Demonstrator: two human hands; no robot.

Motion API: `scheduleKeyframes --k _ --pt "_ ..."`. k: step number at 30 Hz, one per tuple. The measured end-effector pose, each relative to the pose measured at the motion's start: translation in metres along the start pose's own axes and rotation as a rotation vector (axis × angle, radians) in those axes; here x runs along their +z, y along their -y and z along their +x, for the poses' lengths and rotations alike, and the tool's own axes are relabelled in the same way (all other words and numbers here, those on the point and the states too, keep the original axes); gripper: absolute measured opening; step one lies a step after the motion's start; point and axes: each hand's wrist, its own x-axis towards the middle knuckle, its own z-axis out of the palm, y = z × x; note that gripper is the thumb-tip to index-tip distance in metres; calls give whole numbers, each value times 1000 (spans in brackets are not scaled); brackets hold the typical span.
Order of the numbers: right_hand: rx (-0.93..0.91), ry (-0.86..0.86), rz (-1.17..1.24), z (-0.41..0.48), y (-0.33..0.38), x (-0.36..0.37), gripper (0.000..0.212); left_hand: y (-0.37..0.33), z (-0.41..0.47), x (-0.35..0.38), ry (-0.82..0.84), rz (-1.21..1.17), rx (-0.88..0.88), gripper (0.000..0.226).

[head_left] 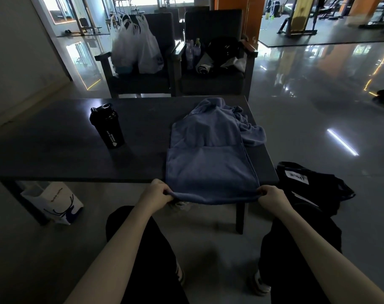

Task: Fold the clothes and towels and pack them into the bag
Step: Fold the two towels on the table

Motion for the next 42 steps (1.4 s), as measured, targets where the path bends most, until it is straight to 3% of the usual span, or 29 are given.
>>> scheduleKeyframes --k 6,10,15,24,29,42 --pt "27 -39 -121 12 21 -13 34 -8 11 -15 152 208 128 56" --pt "-105 -79 -90 32 38 -12 32 -22 27 -20 32 154 87 49" --pt "-213 -44 -107 64 60 -5 31 -35 57 -27 150 219 54 60" --pt "-63 -101 -48 135 85 4 29 -25 120 -22 158 87 -51 65" --pt "-13 -158 -55 150 81 15 23 -18 144 -19 76 126 -94 59" --pt "29 -245 -67 160 73 12 16 -23 160 -18 -200 62 -96 11"
